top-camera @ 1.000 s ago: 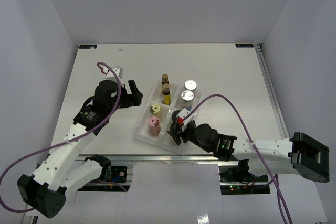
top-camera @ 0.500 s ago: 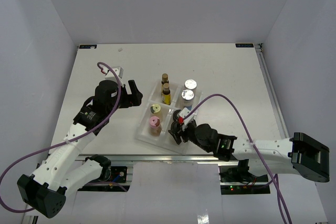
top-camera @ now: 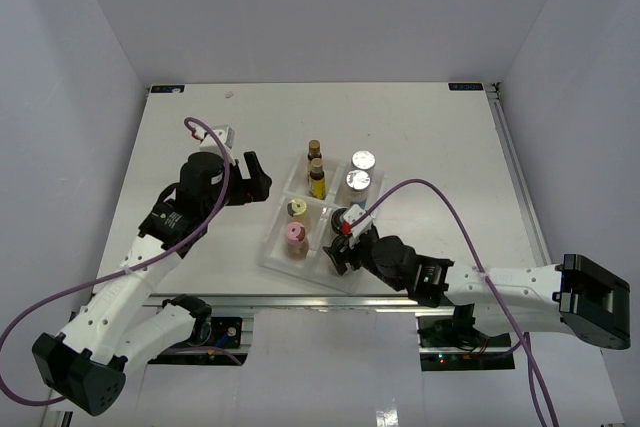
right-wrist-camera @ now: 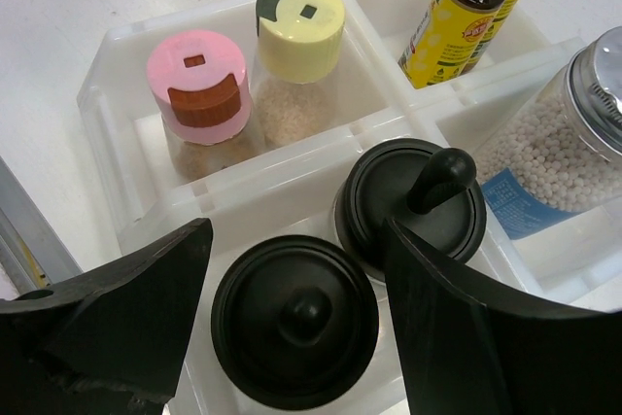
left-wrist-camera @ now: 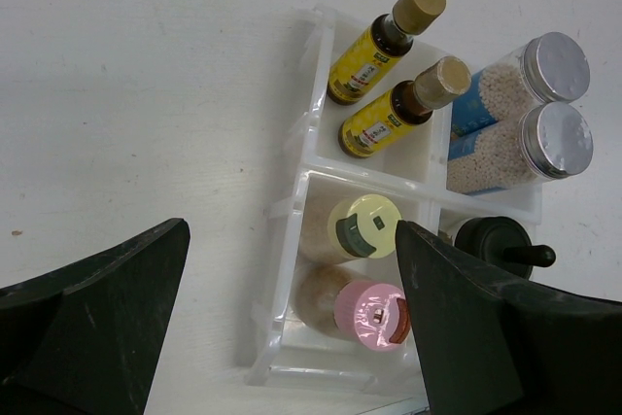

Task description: Organize the condiment bottles

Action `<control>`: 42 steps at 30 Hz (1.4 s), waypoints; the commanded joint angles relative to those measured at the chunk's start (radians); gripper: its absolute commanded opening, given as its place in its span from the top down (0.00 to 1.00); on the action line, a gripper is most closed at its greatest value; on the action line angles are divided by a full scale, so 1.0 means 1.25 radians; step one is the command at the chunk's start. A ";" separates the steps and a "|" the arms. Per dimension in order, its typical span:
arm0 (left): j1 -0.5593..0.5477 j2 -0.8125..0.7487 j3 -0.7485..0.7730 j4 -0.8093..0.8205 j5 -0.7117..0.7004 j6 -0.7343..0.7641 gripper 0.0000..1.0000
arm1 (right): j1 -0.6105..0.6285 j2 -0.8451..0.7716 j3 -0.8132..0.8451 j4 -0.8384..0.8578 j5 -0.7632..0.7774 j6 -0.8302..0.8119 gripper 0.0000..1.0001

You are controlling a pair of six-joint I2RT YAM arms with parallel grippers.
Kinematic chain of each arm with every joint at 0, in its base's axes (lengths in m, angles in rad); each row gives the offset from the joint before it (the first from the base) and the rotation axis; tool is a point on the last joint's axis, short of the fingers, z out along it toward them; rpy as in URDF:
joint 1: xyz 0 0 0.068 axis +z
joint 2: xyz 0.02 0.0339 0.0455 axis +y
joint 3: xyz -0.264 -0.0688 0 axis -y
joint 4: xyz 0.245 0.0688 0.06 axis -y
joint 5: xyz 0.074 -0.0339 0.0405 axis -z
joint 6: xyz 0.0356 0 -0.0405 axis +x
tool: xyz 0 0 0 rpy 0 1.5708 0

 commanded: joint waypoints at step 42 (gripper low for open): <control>0.004 0.054 0.096 0.053 0.278 -0.022 0.02 | -0.399 -0.213 0.517 -0.783 0.168 0.270 0.10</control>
